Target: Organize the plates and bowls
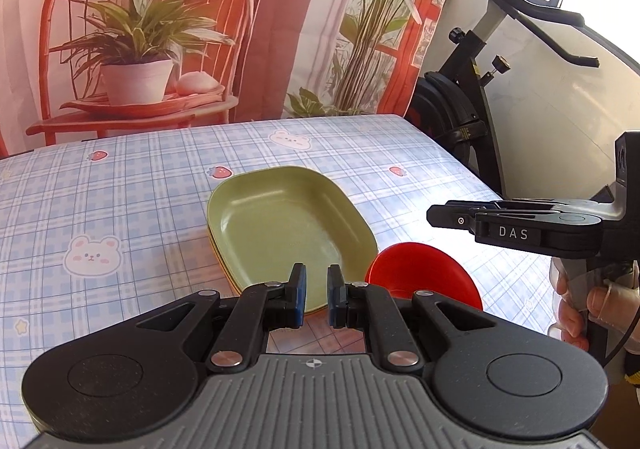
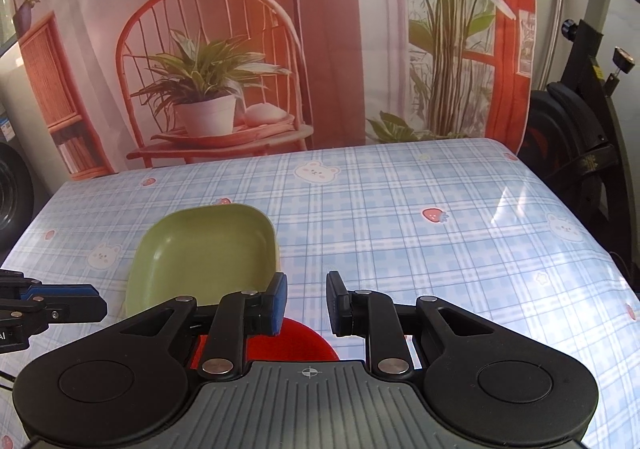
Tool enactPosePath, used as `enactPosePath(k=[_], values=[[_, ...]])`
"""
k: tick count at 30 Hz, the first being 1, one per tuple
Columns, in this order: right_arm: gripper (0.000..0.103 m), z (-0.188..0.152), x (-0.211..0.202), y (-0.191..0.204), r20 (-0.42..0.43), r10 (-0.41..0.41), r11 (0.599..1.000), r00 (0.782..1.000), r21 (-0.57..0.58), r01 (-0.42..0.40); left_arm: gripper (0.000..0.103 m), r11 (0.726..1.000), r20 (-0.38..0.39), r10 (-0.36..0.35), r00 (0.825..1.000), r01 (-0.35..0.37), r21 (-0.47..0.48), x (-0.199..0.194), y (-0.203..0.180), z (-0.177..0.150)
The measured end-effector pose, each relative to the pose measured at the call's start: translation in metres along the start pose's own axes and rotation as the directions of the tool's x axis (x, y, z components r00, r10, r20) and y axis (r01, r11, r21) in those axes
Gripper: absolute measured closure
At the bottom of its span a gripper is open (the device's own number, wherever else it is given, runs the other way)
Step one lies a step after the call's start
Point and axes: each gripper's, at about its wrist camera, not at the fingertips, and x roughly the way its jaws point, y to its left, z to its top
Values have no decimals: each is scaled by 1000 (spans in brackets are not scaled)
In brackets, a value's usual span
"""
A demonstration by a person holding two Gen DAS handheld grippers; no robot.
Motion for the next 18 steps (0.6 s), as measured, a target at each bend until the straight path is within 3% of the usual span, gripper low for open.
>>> enactPosePath(k=[8, 10, 12, 18], values=[[79, -26, -20, -2, 81, 5, 1000, 997, -25, -3, 88, 1000, -13, -13, 1000, 12, -15, 7, -9, -6], [78, -32, -23, -1, 91, 4, 1000, 996, -27, -2, 69, 1000, -12, -13, 1000, 13, -16, 8, -13, -7], [75, -38, -25, -2, 99, 9, 1000, 995, -22, -7, 64, 1000, -7, -15, 1000, 15, -22, 8, -14, -9], [72, -57, -32, -9, 120, 2, 999, 993, 50, -8, 63, 1000, -22, -5, 1000, 5, -28, 13, -19, -10]])
